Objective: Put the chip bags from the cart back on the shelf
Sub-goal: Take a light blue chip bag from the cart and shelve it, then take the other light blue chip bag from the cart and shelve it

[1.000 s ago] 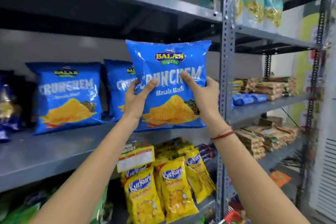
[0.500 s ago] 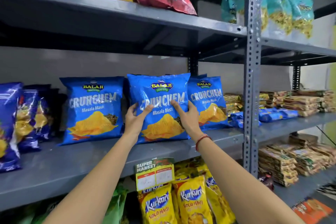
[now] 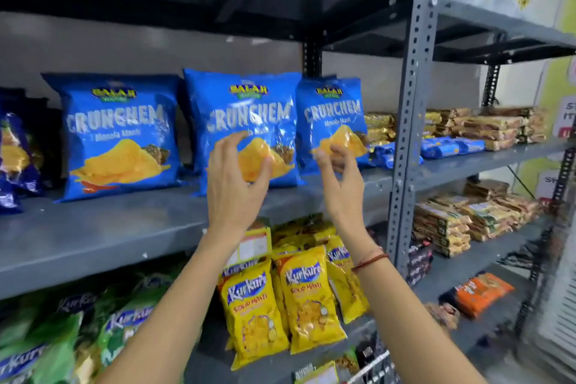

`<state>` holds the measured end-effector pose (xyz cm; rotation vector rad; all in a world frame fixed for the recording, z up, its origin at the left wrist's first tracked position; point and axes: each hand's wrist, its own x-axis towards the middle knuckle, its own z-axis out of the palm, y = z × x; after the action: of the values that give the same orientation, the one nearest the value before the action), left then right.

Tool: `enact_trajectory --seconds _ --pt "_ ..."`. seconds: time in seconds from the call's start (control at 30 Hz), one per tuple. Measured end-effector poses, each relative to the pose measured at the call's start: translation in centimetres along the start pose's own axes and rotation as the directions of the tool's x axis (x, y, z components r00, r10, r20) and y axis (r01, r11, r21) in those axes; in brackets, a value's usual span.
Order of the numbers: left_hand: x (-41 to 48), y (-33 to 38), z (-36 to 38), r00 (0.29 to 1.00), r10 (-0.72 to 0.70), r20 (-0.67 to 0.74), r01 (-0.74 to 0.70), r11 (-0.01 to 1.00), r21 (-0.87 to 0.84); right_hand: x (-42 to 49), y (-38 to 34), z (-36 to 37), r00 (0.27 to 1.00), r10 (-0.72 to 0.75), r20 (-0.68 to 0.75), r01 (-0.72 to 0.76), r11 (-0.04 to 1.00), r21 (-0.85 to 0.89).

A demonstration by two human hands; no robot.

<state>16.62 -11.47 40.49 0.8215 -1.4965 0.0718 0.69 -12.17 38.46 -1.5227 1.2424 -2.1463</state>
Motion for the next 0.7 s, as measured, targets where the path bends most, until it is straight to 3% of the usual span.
enact_trajectory --seconds 0.1,0.2,0.37,0.43,0.53,0.63,0.7 --pt "-4.1 2.0 1.8 0.992 0.053 0.119 -0.044 0.996 -0.077 -3.1 1.1 -4.4 0.995 0.010 -0.099 -0.013 1.000 -0.028" --pt "-9.3 3.3 4.4 0.964 0.040 0.262 0.001 0.988 -0.152 -6.5 3.6 -9.1 0.982 0.075 -0.176 -0.097 0.988 -0.122" --pt "-19.7 3.8 9.9 0.832 -0.033 0.553 0.168 0.966 -0.195 -13.8 9.4 -17.6 0.935 0.228 -0.270 -0.303 0.910 -0.283" --pt "-24.2 3.7 11.7 0.722 -0.080 0.687 0.259 0.952 -0.161 -17.2 11.8 -21.1 0.906 0.281 -0.318 -0.387 0.855 -0.346" --pt "-30.9 3.5 13.7 0.489 -0.114 0.865 0.342 0.937 -0.070 -23.0 15.2 -26.1 0.808 0.446 -0.385 -0.574 0.741 -0.347" --pt "-36.9 3.2 15.4 0.231 -0.102 0.967 0.330 0.944 0.021 -29.1 18.3 -31.0 0.658 0.586 -0.473 -0.752 0.553 -0.359" --pt "-40.4 3.0 16.4 0.089 -0.104 0.991 0.310 0.948 0.071 -33.5 19.8 -33.9 0.520 0.673 -0.526 -0.854 0.387 -0.349"
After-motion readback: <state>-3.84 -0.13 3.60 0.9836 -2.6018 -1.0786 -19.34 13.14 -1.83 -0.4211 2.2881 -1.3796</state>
